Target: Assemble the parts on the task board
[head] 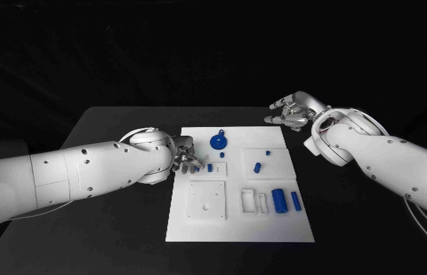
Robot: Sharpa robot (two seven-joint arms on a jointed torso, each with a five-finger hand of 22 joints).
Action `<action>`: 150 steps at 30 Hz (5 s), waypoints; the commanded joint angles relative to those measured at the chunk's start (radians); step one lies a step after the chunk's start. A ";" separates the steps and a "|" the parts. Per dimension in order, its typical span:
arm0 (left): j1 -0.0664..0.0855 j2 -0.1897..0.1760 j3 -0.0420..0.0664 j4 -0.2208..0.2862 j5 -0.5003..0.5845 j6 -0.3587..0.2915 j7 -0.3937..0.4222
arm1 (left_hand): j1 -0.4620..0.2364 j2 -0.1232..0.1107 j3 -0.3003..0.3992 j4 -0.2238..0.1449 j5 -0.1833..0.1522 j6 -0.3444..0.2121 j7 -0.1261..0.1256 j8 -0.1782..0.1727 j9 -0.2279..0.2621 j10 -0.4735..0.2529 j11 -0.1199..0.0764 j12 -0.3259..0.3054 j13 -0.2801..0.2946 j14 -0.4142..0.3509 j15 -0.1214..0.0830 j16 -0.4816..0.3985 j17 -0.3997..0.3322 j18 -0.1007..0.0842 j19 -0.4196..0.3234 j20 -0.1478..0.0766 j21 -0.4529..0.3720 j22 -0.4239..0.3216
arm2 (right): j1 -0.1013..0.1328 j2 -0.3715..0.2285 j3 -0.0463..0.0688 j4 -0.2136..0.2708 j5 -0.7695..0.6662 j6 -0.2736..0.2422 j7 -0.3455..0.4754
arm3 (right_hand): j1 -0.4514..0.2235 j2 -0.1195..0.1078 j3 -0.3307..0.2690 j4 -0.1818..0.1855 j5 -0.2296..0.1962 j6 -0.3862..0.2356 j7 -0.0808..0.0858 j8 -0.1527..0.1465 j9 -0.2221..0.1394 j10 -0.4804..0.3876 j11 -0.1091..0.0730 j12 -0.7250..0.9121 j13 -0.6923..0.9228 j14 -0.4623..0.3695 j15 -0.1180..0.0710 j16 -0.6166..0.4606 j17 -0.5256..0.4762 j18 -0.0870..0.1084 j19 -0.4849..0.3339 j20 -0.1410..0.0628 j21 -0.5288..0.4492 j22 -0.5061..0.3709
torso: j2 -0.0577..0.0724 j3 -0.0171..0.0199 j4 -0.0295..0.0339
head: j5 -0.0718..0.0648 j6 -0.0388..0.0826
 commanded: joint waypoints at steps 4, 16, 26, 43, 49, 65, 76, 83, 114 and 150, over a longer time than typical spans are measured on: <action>-0.002 0.003 0.000 0.001 -0.013 0.000 0.014 | 0.031 0.022 0.081 -0.073 -0.006 0.005 -0.016 0.003 0.000 0.046 -0.013 -0.004 -0.002 0.004 -0.001 -0.005 -0.002 0.013 0.000 0.005 0.004 0.018 | -0.001 0.000 0.001 0.000 0.000 0.011 0.011 | -0.009 0.002 0.006 0.000 0.005 0.003 0.000 -0.006 -0.001 -0.007 -0.001 -0.005 -0.001 -0.002 -0.001 -0.004 -0.001 0.014 0.002 0.000 -0.003 0.094 | 0.000 0.0005 -0.0006 | 0.000 -0.001; -0.004 0.003 0.000 0.001 -0.006 0.012 0.018 | 0.033 0.024 0.082 -0.070 -0.009 0.003 -0.015 0.003 0.000 0.046 -0.013 -0.006 -0.005 0.003 -0.001 -0.007 -0.006 0.012 0.000 0.004 0.002 0.018 | -0.001 -0.001 0.001 0.000 0.001 0.011 0.010 | -0.009 0.003 0.006 0.000 0.006 0.002 0.000 -0.006 -0.001 -0.006 -0.001 -0.004 -0.001 -0.001 -0.001 -0.001 0.001 0.014 0.004 -0.001 -0.003 0.095 | 0.000 0.0007 -0.0003 | -0.001 -0.002; -0.005 -0.002 0.000 0.006 0.005 0.024 0.022 | 0.035 0.023 0.083 -0.074 -0.003 0.003 -0.015 0.003 0.000 0.046 -0.013 -0.006 -0.005 0.004 -0.001 -0.007 -0.005 0.011 0.000 0.003 0.001 0.018 | -0.001 0.000 0.001 0.001 0.001 0.011 0.010 | -0.009 0.002 0.007 -0.001 0.012 0.001 0.000 -0.006 -0.001 -0.006 -0.001 -0.005 -0.001 -0.001 -0.001 -0.003 0.001 0.014 0.005 -0.001 -0.006 0.095 | 0.000 0.0007 -0.0007 | 0.000 -0.004; -0.006 -0.006 0.001 0.007 0.010 0.026 0.023 | 0.035 0.022 0.084 -0.076 -0.002 0.003 -0.015 0.004 0.000 0.046 -0.013 -0.005 -0.005 0.004 -0.001 -0.006 -0.004 0.010 0.001 0.002 0.001 0.018 | -0.001 -0.001 0.001 0.000 0.001 0.014 0.009 | -0.009 0.003 0.008 -0.002 0.022 0.001 0.000 -0.006 -0.001 -0.006 -0.001 -0.004 -0.001 0.000 -0.002 -0.001 0.003 0.014 0.006 -0.001 -0.006 0.095 | 0.000 -0.0001 0.0002 | -0.001 -0.005; -0.006 -0.006 0.001 0.003 0.023 0.030 0.026 | 0.035 0.023 0.084 -0.077 -0.002 0.003 -0.015 0.004 -0.001 0.046 -0.013 -0.005 -0.006 0.004 -0.001 -0.006 -0.005 0.010 0.001 0.002 0.000 0.018 | -0.002 -0.001 0.001 0.000 0.001 0.014 0.009 | -0.009 0.003 0.008 -0.002 0.022 0.001 0.000 -0.006 -0.001 -0.006 -0.001 -0.004 -0.001 0.000 -0.002 -0.001 0.003 0.014 0.006 -0.001 -0.006 0.095 | 0.000 0.0005 -0.0001 | -0.001 -0.005; -0.006 -0.004 0.003 -0.022 0.098 0.051 0.040 | 0.038 0.022 0.084 -0.078 -0.004 0.002 -0.015 0.003 -0.001 0.046 -0.013 -0.006 -0.007 0.003 -0.001 -0.008 -0.008 0.010 0.000 0.003 -0.001 0.018 | -0.002 0.001 0.001 -0.002 0.001 0.014 0.010 | -0.010 0.003 0.007 -0.002 0.024 0.000 0.000 -0.006 -0.001 -0.007 -0.001 -0.005 -0.002 -0.001 -0.002 -0.003 0.002 0.014 0.006 -0.001 -0.008 0.095 | 0.001 0.0002 -0.0010 | -0.003 -0.002; -0.005 0.004 0.005 -0.050 0.159 0.083 0.041 | 0.043 0.022 0.082 -0.077 -0.007 0.000 -0.014 0.002 -0.001 0.046 -0.013 -0.007 -0.008 0.002 -0.001 -0.010 -0.010 0.011 -0.001 0.003 -0.002 0.018 | -0.003 0.002 0.000 -0.004 0.001 0.014 0.009 | -0.010 0.003 0.007 -0.002 0.024 0.000 0.000 -0.006 -0.001 -0.007 -0.001 -0.005 -0.002 -0.001 -0.002 -0.003 0.002 0.014 0.006 -0.001 -0.008 0.095 | 0.000 0.0005 -0.0001 | -0.004 -0.004; -0.003 0.008 0.007 -0.057 0.167 0.094 0.044 | 0.046 0.021 0.081 -0.075 -0.008 0.001 -0.014 0.001 -0.001 0.046 -0.013 -0.008 -0.008 0.002 -0.001 -0.010 -0.010 0.011 -0.001 0.004 -0.002 0.018 | -0.003 0.005 0.000 -0.006 0.001 0.015 0.009 | -0.010 0.003 0.007 -0.002 0.024 0.000 0.000 -0.006 -0.001 -0.007 -0.001 -0.005 -0.002 -0.001 -0.002 -0.003 0.002 0.014 0.006 -0.001 -0.008 0.095 | 0.001 0.0002 -0.0012 | -0.005 -0.004; 0.024 0.023 0.027 -0.091 0.203 0.131 0.093 | 0.057 0.019 0.079 -0.063 -0.017 -0.005 -0.013 -0.004 0.003 0.046 -0.013 -0.013 -0.012 0.001 -0.002 -0.016 -0.016 0.011 -0.001 0.002 -0.006 0.018 | -0.003 0.012 0.000 -0.008 0.001 0.017 0.010 | -0.011 0.003 0.008 -0.002 0.025 -0.005 0.000 -0.006 -0.001 -0.007 -0.001 -0.006 -0.003 0.000 -0.001 -0.003 0.003 0.014 0.006 -0.001 -0.009 0.095 | 0.000 0.0008 -0.0009 | -0.007 -0.001; 0.047 0.091 0.045 -0.231 0.260 0.336 0.098 | 0.123 0.019 0.046 -0.025 -0.118 -0.022 -0.007 -0.016 0.018 0.047 -0.009 -0.027 -0.031 -0.005 -0.001 -0.031 -0.034 -0.001 -0.003 -0.006 -0.022 0.018 | -0.004 0.018 0.000 -0.012 0.001 0.018 0.011 | -0.011 0.003 0.008 -0.002 0.025 -0.005 0.000 -0.006 -0.001 -0.007 -0.001 -0.006 -0.003 0.000 -0.001 -0.003 0.003 0.014 0.006 -0.001 -0.009 0.095 | 0.000 0.0007 0.0001 | -0.005 -0.007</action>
